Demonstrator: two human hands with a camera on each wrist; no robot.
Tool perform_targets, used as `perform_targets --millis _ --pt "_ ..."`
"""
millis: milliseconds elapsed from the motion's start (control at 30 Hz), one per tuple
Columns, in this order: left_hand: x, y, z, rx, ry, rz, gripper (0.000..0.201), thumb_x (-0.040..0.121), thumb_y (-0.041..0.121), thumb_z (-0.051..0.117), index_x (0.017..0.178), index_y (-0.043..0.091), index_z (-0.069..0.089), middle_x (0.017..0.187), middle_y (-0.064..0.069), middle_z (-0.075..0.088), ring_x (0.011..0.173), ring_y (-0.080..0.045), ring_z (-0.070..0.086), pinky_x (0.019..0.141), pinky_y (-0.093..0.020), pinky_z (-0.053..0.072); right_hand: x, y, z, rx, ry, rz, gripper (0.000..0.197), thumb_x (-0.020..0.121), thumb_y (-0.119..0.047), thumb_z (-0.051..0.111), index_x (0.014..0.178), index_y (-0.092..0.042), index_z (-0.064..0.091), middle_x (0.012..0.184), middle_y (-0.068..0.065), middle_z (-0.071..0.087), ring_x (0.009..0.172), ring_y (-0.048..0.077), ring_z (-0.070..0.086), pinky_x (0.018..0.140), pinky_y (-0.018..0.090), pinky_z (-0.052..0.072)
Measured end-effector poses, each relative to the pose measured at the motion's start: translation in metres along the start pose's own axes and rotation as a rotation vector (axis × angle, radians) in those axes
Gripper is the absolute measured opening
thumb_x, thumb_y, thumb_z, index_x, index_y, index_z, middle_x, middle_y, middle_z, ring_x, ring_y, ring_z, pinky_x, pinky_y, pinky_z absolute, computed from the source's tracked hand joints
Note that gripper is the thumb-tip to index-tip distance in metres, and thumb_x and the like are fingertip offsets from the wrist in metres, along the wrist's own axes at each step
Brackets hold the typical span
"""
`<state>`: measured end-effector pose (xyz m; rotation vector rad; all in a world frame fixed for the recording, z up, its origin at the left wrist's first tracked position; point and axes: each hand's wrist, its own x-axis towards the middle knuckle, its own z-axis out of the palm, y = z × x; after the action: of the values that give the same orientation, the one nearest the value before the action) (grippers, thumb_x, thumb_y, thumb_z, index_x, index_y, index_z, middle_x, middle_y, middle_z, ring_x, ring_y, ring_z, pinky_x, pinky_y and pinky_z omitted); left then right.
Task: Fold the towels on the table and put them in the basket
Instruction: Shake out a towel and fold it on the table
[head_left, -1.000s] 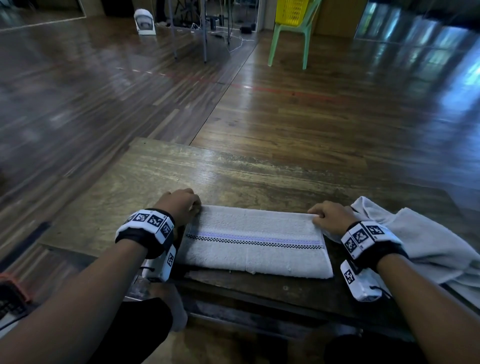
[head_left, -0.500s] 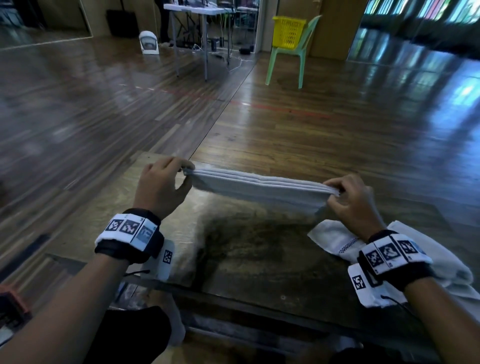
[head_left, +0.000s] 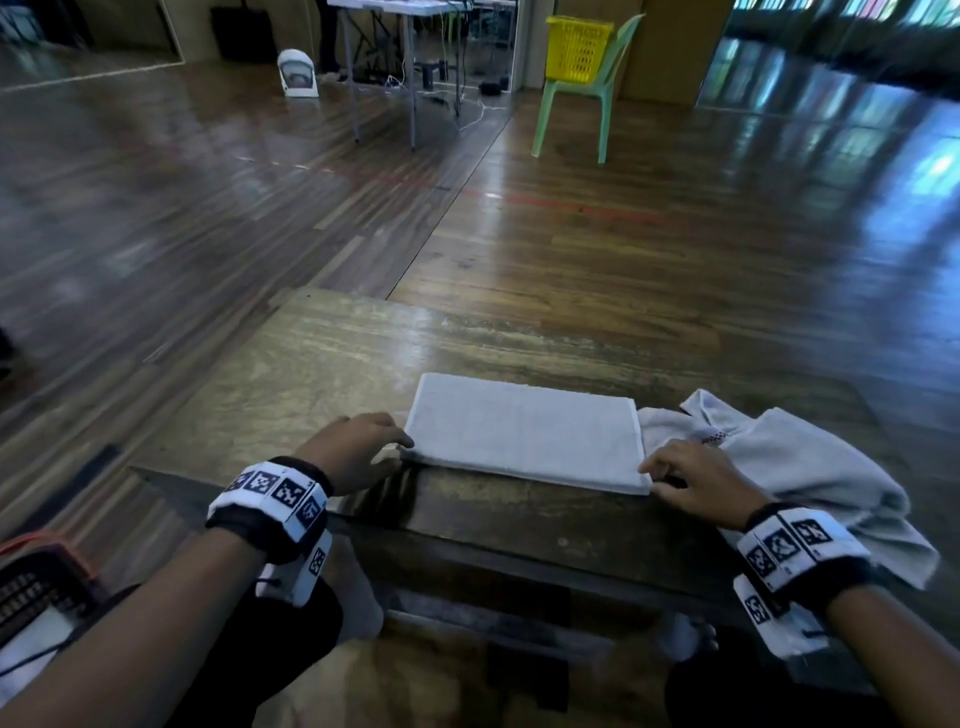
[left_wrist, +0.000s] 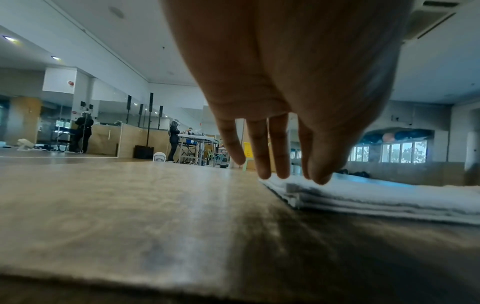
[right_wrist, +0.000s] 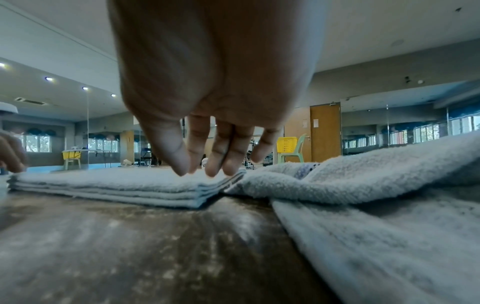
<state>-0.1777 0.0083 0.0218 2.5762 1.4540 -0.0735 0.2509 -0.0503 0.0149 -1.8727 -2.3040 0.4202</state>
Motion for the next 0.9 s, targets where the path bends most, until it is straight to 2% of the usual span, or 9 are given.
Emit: perform_targets --millis 167,333,400,467,567,633,733,833,900 --pt "0.004 0.009 0.008 0.03 0.0 0.009 0.031 0.094 0.032 0.048 0.123 0.033 0.055 0.128 0.009 0.05 0.117 -0.014 0.048 0.093 -0.033 0.035 0.003 -0.01 0.006 -0.057 -0.046 -0.025 0.027 0.084 -0.011 0.058 0.107 -0.02 0.067 0.102 -0.001 0.062 0.097 0.016 0.057 0.082 0.033 0.046" --pt "0.009 0.011 0.009 0.002 -0.022 -0.009 0.033 0.094 0.03 0.047 0.127 0.03 0.054 0.129 0.007 0.05 0.117 -0.015 0.048 0.094 -0.032 0.036 0.002 -0.012 0.014 -0.074 -0.057 -0.054 0.038 0.083 0.0 0.048 0.108 -0.02 0.068 0.11 -0.001 0.062 0.102 0.017 0.057 0.085 0.029 0.044" --pt "0.01 0.012 0.009 -0.006 -0.023 -0.016 0.031 0.094 0.029 0.046 0.122 0.032 0.057 0.126 0.006 0.05 0.116 -0.015 0.048 0.094 -0.033 0.036 0.003 -0.014 0.009 -0.093 -0.096 -0.035 0.04 0.083 0.001 0.045 0.1 -0.025 0.071 0.105 -0.005 0.064 0.098 0.014 0.058 0.084 0.028 0.044" --pt "0.008 0.014 0.009 -0.013 -0.056 -0.017 0.027 0.093 0.031 0.046 0.116 0.034 0.059 0.121 0.007 0.052 0.113 -0.014 0.048 0.092 -0.032 0.034 0.005 -0.016 0.003 -0.139 -0.159 -0.038 0.043 0.081 -0.001 0.045 0.084 -0.035 0.071 0.096 -0.012 0.066 0.092 0.009 0.059 0.083 0.029 0.045" --pt "0.003 0.019 0.008 -0.016 -0.06 -0.035 0.02 0.091 0.033 0.049 0.106 0.034 0.062 0.112 0.008 0.053 0.108 -0.012 0.049 0.088 -0.032 0.031 0.009 -0.024 -0.007 -0.227 -0.265 -0.051 0.044 0.078 -0.004 0.047 0.061 -0.043 0.062 0.084 -0.018 0.063 0.083 0.001 0.055 0.078 0.019 0.042" --pt "-0.001 0.022 0.009 -0.033 0.001 -0.114 0.018 0.09 0.034 0.048 0.103 0.03 0.061 0.108 0.007 0.055 0.104 -0.014 0.052 0.084 -0.032 0.03 0.017 -0.034 -0.01 -0.257 -0.276 -0.067 0.04 0.08 -0.007 0.046 0.067 -0.041 0.064 0.086 -0.018 0.061 0.09 0.003 0.057 0.085 0.026 0.044" --pt "-0.002 0.023 0.009 -0.056 0.011 -0.272 0.021 0.091 0.036 0.046 0.099 0.022 0.06 0.105 0.002 0.058 0.099 -0.019 0.055 0.091 -0.037 0.034 0.044 -0.056 -0.013 -0.229 -0.224 -0.06 0.034 0.084 -0.01 0.044 0.086 -0.035 0.067 0.101 -0.014 0.064 0.103 0.01 0.056 0.096 0.038 0.038" --pt "0.002 0.021 0.01 -0.125 -0.03 -0.35 0.026 0.089 0.039 0.053 0.087 0.017 0.067 0.094 -0.002 0.066 0.091 -0.023 0.06 0.091 -0.041 0.042 0.082 -0.09 -0.014 -0.194 -0.203 -0.098 0.029 0.088 -0.015 0.042 0.094 -0.034 0.064 0.098 -0.009 0.062 0.099 0.014 0.057 0.091 0.038 0.036" --pt "0.006 0.02 0.012 -0.194 -0.023 -0.396 0.029 0.085 0.042 0.058 0.08 0.015 0.069 0.086 -0.003 0.07 0.082 -0.023 0.063 0.078 -0.036 0.048 0.11 -0.115 -0.013 -0.155 -0.198 -0.126 0.025 0.09 -0.017 0.043 0.101 -0.028 0.063 0.094 -0.009 0.057 0.089 0.014 0.053 0.085 0.034 0.04"
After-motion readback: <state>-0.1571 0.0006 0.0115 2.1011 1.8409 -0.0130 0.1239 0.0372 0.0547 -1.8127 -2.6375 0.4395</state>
